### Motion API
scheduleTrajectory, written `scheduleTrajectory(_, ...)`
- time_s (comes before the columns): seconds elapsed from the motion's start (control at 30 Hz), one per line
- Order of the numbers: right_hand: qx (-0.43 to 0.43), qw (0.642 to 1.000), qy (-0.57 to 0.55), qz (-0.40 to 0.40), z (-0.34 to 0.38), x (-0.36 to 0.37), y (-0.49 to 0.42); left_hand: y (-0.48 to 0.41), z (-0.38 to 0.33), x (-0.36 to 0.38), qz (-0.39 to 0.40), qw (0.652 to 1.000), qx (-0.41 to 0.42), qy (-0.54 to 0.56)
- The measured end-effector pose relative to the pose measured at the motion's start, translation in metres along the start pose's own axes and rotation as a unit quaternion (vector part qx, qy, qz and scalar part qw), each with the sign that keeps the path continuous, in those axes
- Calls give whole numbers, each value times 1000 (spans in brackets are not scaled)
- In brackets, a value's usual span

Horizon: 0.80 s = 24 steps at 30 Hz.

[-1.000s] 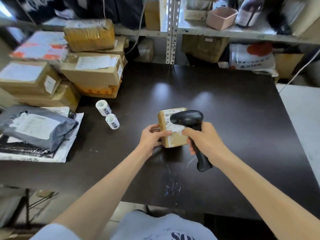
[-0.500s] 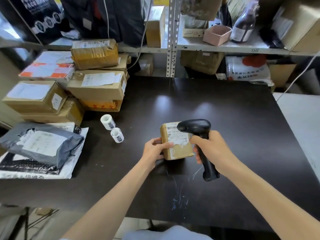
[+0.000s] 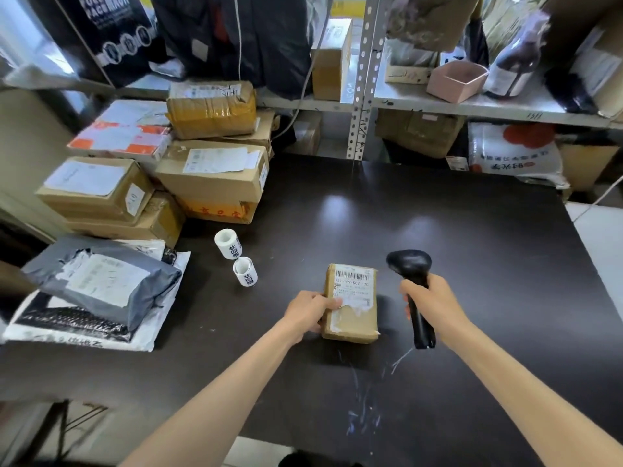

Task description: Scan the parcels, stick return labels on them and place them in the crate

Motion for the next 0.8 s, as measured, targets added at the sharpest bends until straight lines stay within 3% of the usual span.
scheduleTrajectory(0.13, -45, 985, 150, -69, -9, -4, -30, -5, -29, -24, -62, 970, 97, -215)
scheduleTrajectory(0.2, -68, 962, 237, -118, -12, -7, -39, -5, -48, -46, -142, 923, 176, -310)
scheduleTrajectory(0.27, -68, 932, 320, -153, -17, -10, -47, -5, -63, -70, -216, 852, 231, -417)
scheduleTrajectory(0.33, -55, 908, 381, -165, -22, -10, -53, -12, -65, -96, -260, 794, 194, -514)
scheduleTrajectory(0.37, -48, 902, 395, -167, -25, -11, -54, -16, -60, -109, -260, 785, 139, -545)
scheduleTrajectory(0.47, -36, 897, 407, -170, -33, -12, -57, -25, -33, -132, -212, 798, -5, -564)
scheduleTrajectory(0.53, -34, 893, 415, -168, -38, -11, -58, -27, -18, -135, -207, 822, -11, -531)
scheduleTrajectory(0.73, 0, 891, 430, -145, -36, -11, -53, -5, -22, -115, -247, 899, 164, -323)
scheduleTrajectory(0.8, -51, 901, 386, -188, -23, -6, -34, 13, -38, -92, -223, 921, 229, -223)
Point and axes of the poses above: each hand's wrist, its own y-axis away from the middle knuckle, its own x-axis out of the palm, z = x × y, the point moved 5 cm from there along -y, towards the middle knuckle, and after that the axes turned 9 degrees about x, right-handed, at the moved point
